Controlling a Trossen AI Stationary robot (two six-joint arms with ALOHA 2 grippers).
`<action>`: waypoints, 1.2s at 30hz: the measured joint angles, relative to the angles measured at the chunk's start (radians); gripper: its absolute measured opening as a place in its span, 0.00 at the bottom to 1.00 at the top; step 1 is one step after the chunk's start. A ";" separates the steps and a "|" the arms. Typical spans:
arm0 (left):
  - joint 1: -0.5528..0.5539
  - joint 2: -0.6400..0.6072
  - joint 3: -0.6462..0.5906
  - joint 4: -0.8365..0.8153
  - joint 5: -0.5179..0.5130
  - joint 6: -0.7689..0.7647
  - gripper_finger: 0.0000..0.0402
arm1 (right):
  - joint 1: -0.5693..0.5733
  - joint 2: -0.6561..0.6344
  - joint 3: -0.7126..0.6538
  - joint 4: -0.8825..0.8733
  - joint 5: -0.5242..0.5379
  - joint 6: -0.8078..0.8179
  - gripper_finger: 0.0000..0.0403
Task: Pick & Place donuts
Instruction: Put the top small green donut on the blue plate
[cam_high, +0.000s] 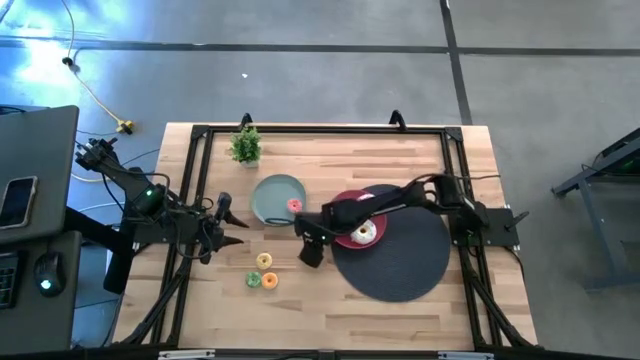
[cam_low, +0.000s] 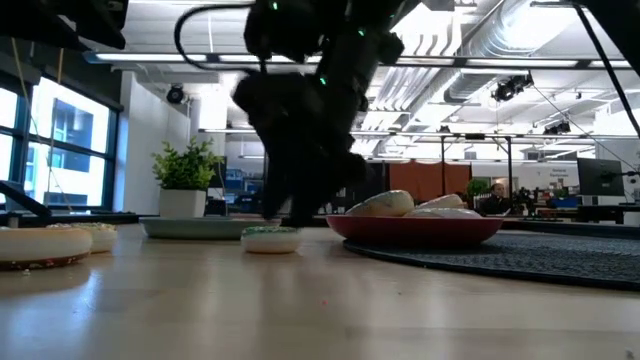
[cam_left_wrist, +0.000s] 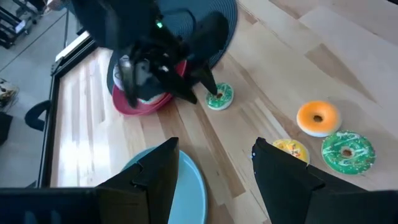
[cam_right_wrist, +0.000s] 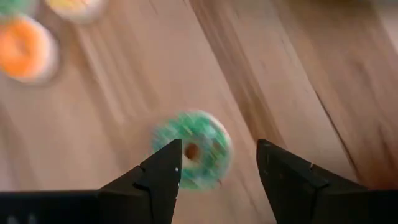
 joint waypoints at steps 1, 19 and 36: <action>0.000 0.000 0.000 0.000 0.000 0.000 0.48 | 0.000 0.002 -0.015 0.014 0.002 -0.007 0.49; 0.000 0.000 0.000 -0.027 -0.013 0.000 0.48 | 0.008 0.001 -0.065 0.142 -0.057 -0.102 0.04; 0.000 0.000 0.000 -0.022 -0.077 -0.018 0.48 | -0.313 0.027 0.223 0.011 -0.042 -0.114 0.03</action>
